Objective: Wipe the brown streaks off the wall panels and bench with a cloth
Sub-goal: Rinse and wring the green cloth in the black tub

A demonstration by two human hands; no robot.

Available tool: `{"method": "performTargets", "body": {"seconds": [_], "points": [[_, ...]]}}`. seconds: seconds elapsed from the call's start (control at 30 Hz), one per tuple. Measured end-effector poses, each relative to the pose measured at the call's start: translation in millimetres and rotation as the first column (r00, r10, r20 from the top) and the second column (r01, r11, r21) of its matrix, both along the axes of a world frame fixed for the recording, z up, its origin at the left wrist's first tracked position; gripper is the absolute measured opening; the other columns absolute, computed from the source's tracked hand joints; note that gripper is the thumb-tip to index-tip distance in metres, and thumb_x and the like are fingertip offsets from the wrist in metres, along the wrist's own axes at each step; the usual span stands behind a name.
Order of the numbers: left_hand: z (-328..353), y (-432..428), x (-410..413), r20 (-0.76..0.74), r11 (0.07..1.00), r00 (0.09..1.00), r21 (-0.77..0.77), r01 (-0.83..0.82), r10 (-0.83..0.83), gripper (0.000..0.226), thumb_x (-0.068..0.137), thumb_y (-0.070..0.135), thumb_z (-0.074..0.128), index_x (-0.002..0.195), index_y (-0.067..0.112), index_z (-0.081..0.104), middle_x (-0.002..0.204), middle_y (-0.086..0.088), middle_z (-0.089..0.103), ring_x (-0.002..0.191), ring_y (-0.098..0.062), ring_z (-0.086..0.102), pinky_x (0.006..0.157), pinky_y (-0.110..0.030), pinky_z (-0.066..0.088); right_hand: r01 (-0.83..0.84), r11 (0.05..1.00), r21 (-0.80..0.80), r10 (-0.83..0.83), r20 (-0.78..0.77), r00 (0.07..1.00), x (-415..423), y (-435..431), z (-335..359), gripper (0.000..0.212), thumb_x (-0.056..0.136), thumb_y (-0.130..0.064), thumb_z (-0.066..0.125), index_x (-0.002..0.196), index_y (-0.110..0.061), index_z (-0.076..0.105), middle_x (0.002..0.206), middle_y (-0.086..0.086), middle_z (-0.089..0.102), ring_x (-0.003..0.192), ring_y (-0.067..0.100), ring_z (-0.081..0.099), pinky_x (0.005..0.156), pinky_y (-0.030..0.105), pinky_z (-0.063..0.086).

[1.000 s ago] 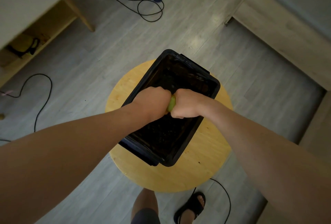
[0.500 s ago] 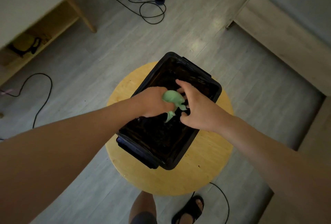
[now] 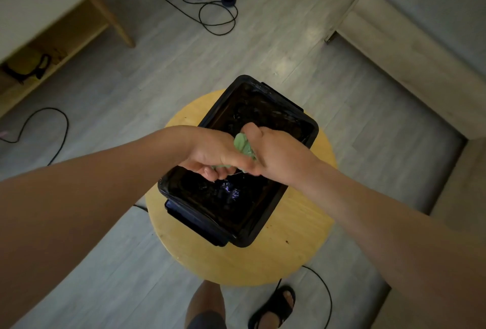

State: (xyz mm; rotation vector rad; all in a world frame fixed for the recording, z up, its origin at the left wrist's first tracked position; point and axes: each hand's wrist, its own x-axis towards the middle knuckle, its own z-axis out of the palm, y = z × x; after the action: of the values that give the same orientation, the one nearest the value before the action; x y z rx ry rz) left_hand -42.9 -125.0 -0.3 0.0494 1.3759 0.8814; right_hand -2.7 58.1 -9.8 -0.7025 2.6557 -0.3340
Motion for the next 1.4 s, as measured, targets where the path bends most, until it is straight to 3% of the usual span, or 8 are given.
{"method": "performTargets", "body": {"seconds": [0.1,0.3,0.57,0.8,0.97,1.07,1.17,1.4], "points": [[-6.4,4.0,3.1,-0.236,0.975,0.952,-0.155,0.162,-0.195,0.037,0.080,0.034,0.086,0.084,0.014,0.056,0.063,-0.002,0.046,0.053,-0.018,0.034,0.045,-0.026,0.029,-0.070,0.986,0.149,0.069,0.013,0.998,-4.5,-4.6,4.6,0.045,0.089,-0.029,0.073,0.118,-0.010,0.045,0.075,0.001,0.049,0.065,0.026,0.058,0.049,0.039,0.047],[-23.8,19.9,17.0,-0.696,0.901,0.590,-0.409,0.142,-0.409,0.034,0.093,0.023,0.059,0.063,0.015,0.045,0.062,0.000,0.051,0.055,-0.015,0.049,0.053,-0.028,0.037,-0.029,0.956,0.291,0.028,0.010,1.000,-16.8,-7.6,-1.7,0.022,0.092,-0.022,0.066,0.083,-0.012,0.048,0.066,-0.002,0.039,0.056,0.018,0.042,0.045,0.028,0.025],[-29.2,17.5,32.1,-0.835,0.866,0.238,-0.497,0.062,-0.496,0.012,0.096,0.026,0.059,0.098,0.014,0.057,0.086,-0.001,0.059,0.066,-0.019,0.048,0.054,-0.031,0.036,0.150,0.974,0.171,-0.223,0.573,0.789,-28.7,-7.0,-15.5,0.036,0.084,-0.016,0.071,0.060,-0.016,0.045,0.063,0.004,0.047,0.059,0.022,0.047,0.056,0.037,0.034],[-23.9,12.1,13.7,-0.771,0.909,0.481,-0.356,0.218,-0.417,0.040,0.092,0.055,0.060,0.098,0.016,0.054,0.085,0.002,0.057,0.077,-0.018,0.060,0.063,-0.032,0.048,0.179,0.984,-0.024,-0.154,0.410,0.899,-14.6,7.5,-25.7,0.027,0.087,-0.030,0.078,0.098,-0.015,0.059,0.095,-0.001,0.058,0.084,0.018,0.059,0.072,0.033,0.049],[-27.3,-0.9,6.7,-0.655,0.931,0.667,-0.312,0.188,-0.354,0.050,0.109,0.043,0.024,0.086,0.008,0.051,0.075,-0.007,0.049,0.069,-0.025,0.050,0.066,-0.037,0.043,0.190,0.975,-0.111,-0.165,0.203,0.965,2.9,27.0,-15.2,0.088,0.091,-0.031,0.074,0.160,-0.022,0.020,0.149,0.002,0.036,0.126,0.016,0.050,0.096,0.028,0.050],[-28.8,-3.4,3.0,-0.389,0.974,0.918,-0.226,-0.020,-0.072,0.051,0.107,0.044,0.019,0.089,0.008,0.050,0.063,-0.005,0.036,0.053,-0.020,0.031,0.049,-0.028,0.029,0.050,0.990,-0.134,-0.045,0.041,0.998,15.1,30.0,-10.9,0.097,0.092,-0.032,0.073,0.164,-0.020,0.010,0.156,0.004,0.030,0.135,0.017,0.043,0.097,0.023,0.049],[-23.7,3.1,0.8,-0.111,0.968,0.974,-0.136,-0.210,0.196,0.046,0.101,0.047,0.026,0.088,0.009,0.050,0.059,0.000,0.038,0.047,-0.014,0.025,0.043,-0.023,0.018,-0.004,0.991,-0.136,0.008,0.030,1.000,19.2,25.5,-17.8,0.103,0.090,-0.037,0.076,0.164,-0.015,0.008,0.158,0.007,0.030,0.137,0.020,0.043,0.100,0.021,0.046],[-7.3,13.8,-3.9,-0.197,0.995,0.979,-0.099,0.027,-0.046,0.031,0.083,0.045,0.049,0.079,0.014,0.050,0.059,0.003,0.038,0.048,-0.013,0.026,0.044,-0.023,0.018,0.041,0.991,-0.124,-0.054,-0.103,0.993,16.6,11.9,-37.1,0.075,0.082,-0.037,0.085,0.138,-0.003,0.049,0.117,0.012,0.057,0.107,0.031,0.060,0.086,0.042,0.056]]}}
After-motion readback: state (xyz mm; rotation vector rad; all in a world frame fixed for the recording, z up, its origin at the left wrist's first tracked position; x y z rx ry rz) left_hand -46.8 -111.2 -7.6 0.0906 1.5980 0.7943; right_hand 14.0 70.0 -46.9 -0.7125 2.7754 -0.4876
